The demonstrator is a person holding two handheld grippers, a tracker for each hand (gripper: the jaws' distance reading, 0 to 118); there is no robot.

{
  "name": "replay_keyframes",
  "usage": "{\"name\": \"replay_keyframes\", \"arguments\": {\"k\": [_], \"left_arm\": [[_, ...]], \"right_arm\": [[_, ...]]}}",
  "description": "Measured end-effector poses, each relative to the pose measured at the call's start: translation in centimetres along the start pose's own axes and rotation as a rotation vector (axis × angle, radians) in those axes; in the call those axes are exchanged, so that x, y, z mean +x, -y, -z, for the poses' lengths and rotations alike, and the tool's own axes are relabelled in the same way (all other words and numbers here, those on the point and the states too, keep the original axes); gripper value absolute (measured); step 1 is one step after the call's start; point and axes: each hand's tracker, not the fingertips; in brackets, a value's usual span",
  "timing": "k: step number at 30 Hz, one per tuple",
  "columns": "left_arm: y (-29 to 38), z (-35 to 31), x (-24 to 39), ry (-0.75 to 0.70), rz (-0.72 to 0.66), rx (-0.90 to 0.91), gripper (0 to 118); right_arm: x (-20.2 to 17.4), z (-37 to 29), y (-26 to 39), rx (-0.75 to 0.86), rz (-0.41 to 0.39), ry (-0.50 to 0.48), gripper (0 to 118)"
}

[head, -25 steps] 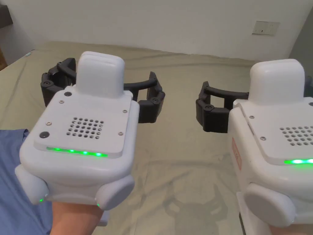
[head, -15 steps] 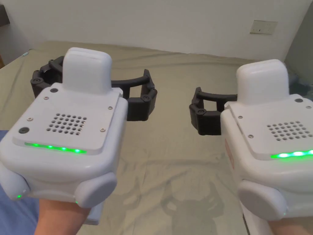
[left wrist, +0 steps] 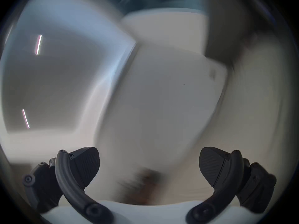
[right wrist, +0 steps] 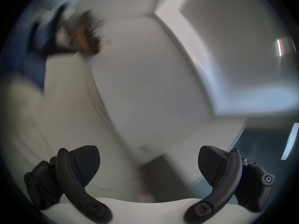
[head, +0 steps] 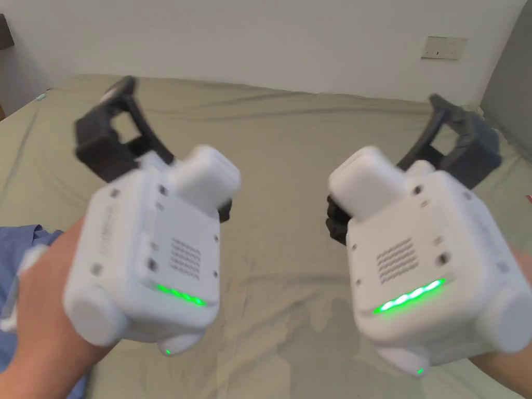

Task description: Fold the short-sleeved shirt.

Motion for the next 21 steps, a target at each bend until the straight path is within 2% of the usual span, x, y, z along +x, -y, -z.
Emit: {"name": "replay_keyframes", "arguments": {"k": [1,2,3,4,5,6,8,9,11,14,21], "left_arm": [[-0.5,0.3,-2.2,0.126,-0.368,-0.099,118],[0.2,0.7,-4.0,0.211,-0.672,-0.148,118],[1.4,1.4,-5.7,0.249,-0.972,-0.175,118],[2.4,1.8,-6.2,0.245,-1.157,-0.199,118],[3.2,2.2,-6.1,0.275,-1.240,-0.236,118],[3.5,2.5,-6.0,0.287,-1.164,-0.240,118],[2.6,1.7,-4.2,0.231,-0.932,-0.176,118],[2.1,1.1,-3.6,0.169,-0.803,-0.135,118],[1.3,0.2,-2.3,0.113,-0.646,-0.066,118],[0.4,-0.3,-1.6,0.129,-0.544,-0.024,118],[-1.1,-1.0,-1.1,0.105,-0.509,0.006,118]], "right_arm": [[2.5,0.0,-0.6,-0.087,0.342,-0.151,118],[4.0,0.4,-0.4,-0.130,0.592,-0.281,118],[5.1,0.9,0.4,-0.160,0.820,-0.389,118],[5.3,1.4,1.4,-0.173,0.964,-0.430,118],[4.8,1.6,2.0,-0.147,0.958,-0.382,118],[4.4,1.4,1.9,-0.136,0.897,-0.296,118],[3.2,0.8,1.3,-0.099,0.712,-0.096,118],[2.3,0.5,1.2,-0.080,0.649,-0.049,118],[2.4,0.1,1.3,-0.045,0.634,-0.078,118],[2.2,-0.1,1.2,-0.035,0.633,-0.099,118],[1.7,-1.1,0.4,0.017,0.604,-0.067,118]]}}
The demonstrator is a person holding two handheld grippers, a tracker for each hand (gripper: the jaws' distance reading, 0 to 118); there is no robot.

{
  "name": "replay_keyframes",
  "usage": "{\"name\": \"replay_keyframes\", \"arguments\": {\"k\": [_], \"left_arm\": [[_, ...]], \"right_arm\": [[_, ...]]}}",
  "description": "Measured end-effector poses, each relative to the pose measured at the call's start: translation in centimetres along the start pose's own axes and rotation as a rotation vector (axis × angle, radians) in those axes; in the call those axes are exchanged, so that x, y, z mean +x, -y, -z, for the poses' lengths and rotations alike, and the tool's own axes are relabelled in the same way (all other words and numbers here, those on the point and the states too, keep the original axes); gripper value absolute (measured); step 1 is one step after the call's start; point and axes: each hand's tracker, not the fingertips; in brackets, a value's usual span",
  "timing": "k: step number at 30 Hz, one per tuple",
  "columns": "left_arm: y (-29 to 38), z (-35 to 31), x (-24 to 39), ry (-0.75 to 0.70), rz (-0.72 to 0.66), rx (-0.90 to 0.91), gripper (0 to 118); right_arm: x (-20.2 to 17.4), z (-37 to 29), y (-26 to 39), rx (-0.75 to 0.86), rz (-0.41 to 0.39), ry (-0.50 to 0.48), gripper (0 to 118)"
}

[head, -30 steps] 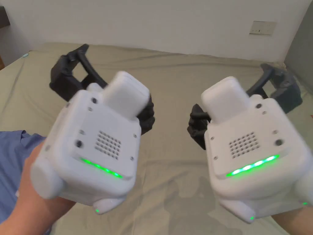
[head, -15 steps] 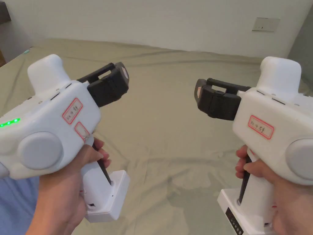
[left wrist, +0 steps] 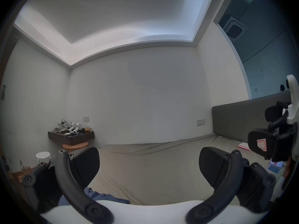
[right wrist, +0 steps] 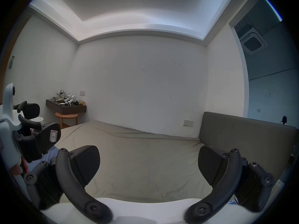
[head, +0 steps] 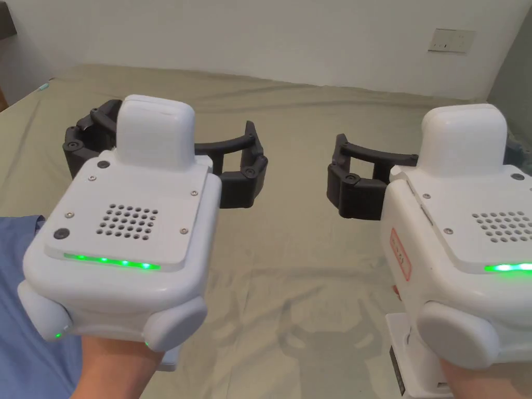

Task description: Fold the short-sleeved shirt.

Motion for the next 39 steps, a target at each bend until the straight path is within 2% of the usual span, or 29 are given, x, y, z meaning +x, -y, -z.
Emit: {"name": "replay_keyframes", "arguments": {"k": [5,10,17,19,20,21,22,23,25,27,33,36,39], "left_arm": [[-0.4,-0.2,0.9,0.003,0.054,0.011,118],[-0.5,-0.3,1.1,0.011,0.042,0.008,118],[-0.6,-0.3,1.1,0.009,0.033,-0.007,118],[-0.7,-0.3,0.9,0.019,0.023,-0.018,108],[-0.7,-0.3,0.8,0.032,0.014,-0.021,91],[-0.7,-0.4,0.8,0.040,0.008,-0.023,48],[-0.7,-0.4,0.8,0.044,0.006,-0.021,12],[-0.7,-0.3,0.9,0.040,0.011,-0.024,0],[-0.6,-0.2,0.8,0.026,0.037,-0.027,0],[-0.7,-0.1,0.5,0.083,0.011,-0.038,0],[-0.4,-0.2,0.3,0.046,0.022,-0.049,0],[-0.3,-0.4,-0.3,0.017,0.029,-0.060,0],[-0.6,-1.0,-1.8,-0.044,0.038,-0.070,0]], "right_arm": [[-0.1,-0.1,-0.2,0.017,-0.001,0.019,118],[-0.1,-0.3,-0.4,0.017,0.001,0.014,118],[-0.1,-0.5,-0.6,0.007,-0.040,0.023,118],[-0.1,-0.5,-0.6,-0.002,-0.048,0.007,118],[0.1,-0.6,-0.6,-0.003,-0.042,-0.005,111],[0.1,-0.7,-0.6,-0.006,-0.033,-0.017,75],[0.0,-0.7,-0.7,-0.013,-0.029,-0.025,25],[0.0,-0.7,-0.7,-0.015,-0.024,-0.030,1],[0.2,-0.6,-0.6,-0.026,-0.006,0.014,1],[0.4,-0.5,-1.0,-0.036,-0.024,-0.033,1],[0.2,-0.2,-0.6,-0.043,-0.029,-0.026,1],[-0.1,0.0,-0.5,-0.044,-0.028,-0.053,1],[-1.1,0.5,-0.7,-0.035,-0.024,-0.122,1]]}}
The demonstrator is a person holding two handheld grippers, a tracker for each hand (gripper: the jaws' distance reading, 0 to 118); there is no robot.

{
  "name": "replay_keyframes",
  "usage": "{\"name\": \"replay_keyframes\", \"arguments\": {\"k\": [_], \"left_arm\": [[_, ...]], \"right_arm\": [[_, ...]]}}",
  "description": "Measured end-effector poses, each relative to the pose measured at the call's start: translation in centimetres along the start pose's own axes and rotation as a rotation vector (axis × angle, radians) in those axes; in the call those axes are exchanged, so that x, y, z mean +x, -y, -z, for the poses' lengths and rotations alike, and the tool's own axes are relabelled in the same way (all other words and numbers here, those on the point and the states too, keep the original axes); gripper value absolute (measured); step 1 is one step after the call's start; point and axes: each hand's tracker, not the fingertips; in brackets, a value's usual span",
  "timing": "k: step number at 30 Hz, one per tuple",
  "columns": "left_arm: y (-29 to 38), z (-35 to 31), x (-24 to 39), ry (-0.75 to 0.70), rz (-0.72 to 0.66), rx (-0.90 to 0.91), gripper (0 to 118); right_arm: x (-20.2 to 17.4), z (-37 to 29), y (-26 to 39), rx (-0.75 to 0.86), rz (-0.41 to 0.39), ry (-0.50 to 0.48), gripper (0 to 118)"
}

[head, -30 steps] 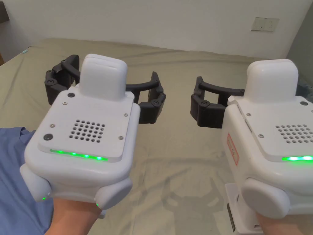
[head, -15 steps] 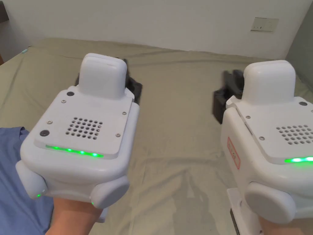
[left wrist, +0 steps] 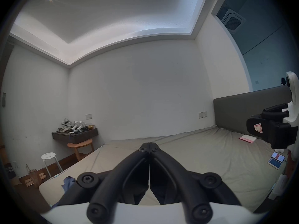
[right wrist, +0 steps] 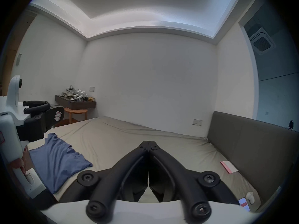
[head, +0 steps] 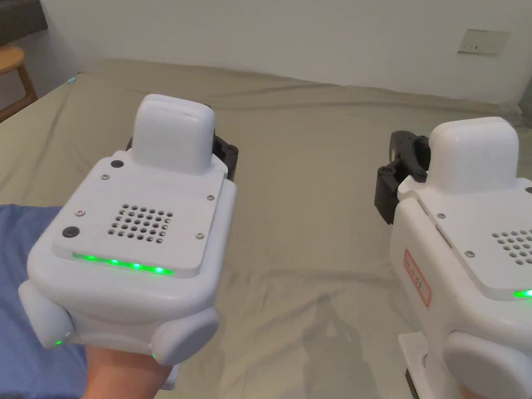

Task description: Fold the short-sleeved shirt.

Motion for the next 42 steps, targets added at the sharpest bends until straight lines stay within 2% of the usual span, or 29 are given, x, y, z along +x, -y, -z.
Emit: {"name": "replay_keyframes", "arguments": {"k": [4,9,11,14,20,25,32,39,42], "left_arm": [[0.0,-1.4,-3.3,-0.120,0.025,-0.003,0],[0.0,-3.8,-8.5,-0.296,0.042,-0.025,0],[0.1,-5.0,-10.4,-0.364,0.052,-0.037,0],[0.4,-6.8,-12.9,-0.461,0.066,-0.062,0],[1.3,-9.9,-16.2,-0.581,0.059,-0.095,0],[2.0,-10.3,-17.5,-0.587,0.065,-0.145,0],[4.6,-8.3,-18.0,-0.531,0.048,-0.223,0],[10.3,-1.5,-20.8,-0.386,-0.083,-0.413,0],[14.6,2.8,-22.7,-0.323,-0.124,-0.559,0]], "right_arm": [[-2.6,1.6,-0.4,0.024,-0.003,-0.104,1],[-8.0,2.8,-0.8,0.036,0.028,-0.263,1],[-10.1,3.3,-0.9,0.034,0.009,-0.332,1],[-13.3,3.3,-1.1,0.045,-0.006,-0.398,1],[-17.2,3.2,-1.4,0.052,0.014,-0.518,1],[-19.0,3.4,-1.4,0.049,-0.004,-0.555,1],[-18.8,3.7,-0.7,0.033,-0.030,-0.554,1],[-17.5,5.1,0.9,-0.008,-0.065,-0.488,1],[-17.0,6.3,1.9,-0.047,-0.067,-0.463,1]]}}
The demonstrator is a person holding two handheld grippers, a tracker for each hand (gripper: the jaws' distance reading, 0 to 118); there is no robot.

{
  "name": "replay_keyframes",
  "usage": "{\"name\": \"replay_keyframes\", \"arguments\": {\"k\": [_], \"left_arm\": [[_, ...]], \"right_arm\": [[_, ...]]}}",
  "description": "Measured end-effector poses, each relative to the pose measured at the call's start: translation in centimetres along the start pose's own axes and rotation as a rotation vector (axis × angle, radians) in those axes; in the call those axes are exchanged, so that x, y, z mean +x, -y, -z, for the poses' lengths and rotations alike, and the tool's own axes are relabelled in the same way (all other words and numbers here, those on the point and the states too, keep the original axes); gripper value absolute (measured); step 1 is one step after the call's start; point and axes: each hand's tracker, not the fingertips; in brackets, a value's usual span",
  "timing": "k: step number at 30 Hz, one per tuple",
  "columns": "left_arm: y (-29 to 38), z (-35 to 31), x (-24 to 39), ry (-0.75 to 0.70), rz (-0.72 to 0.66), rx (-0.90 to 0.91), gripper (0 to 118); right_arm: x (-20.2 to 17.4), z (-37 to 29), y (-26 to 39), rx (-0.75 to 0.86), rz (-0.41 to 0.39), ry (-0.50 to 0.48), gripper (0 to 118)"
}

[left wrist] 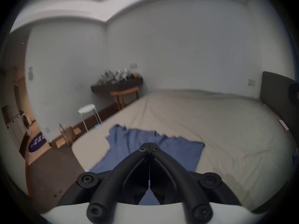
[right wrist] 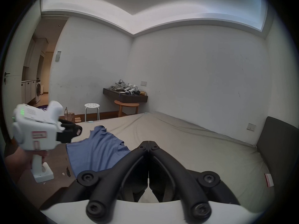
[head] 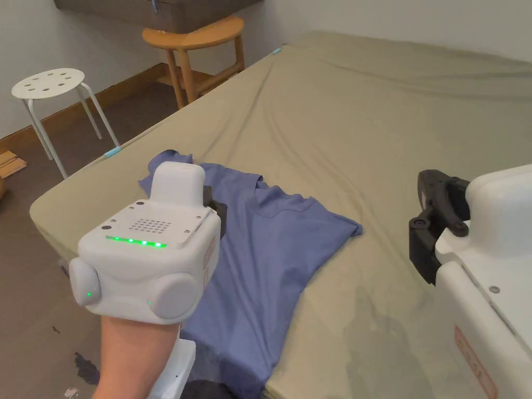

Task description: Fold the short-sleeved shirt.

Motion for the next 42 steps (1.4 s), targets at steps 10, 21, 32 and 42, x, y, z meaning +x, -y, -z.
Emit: {"name": "replay_keyframes", "arguments": {"k": [10,21,32,42], "left_arm": [[6.2,18.2,-1.4,0.033,-0.066,-0.474,0],[7.7,23.5,-2.4,-0.017,-0.132,-0.556,115],[7.5,23.3,1.2,0.030,0.027,-0.536,22],[7.7,20.9,-1.0,0.075,-0.103,-0.382,0]], "right_arm": [[2.7,4.6,3.0,-0.128,-0.001,0.076,1],[4.1,6.4,5.0,-0.207,0.022,0.088,1],[4.7,6.0,5.3,-0.219,0.020,0.109,1],[5.4,3.1,4.3,-0.197,-0.003,0.142,1]]}}
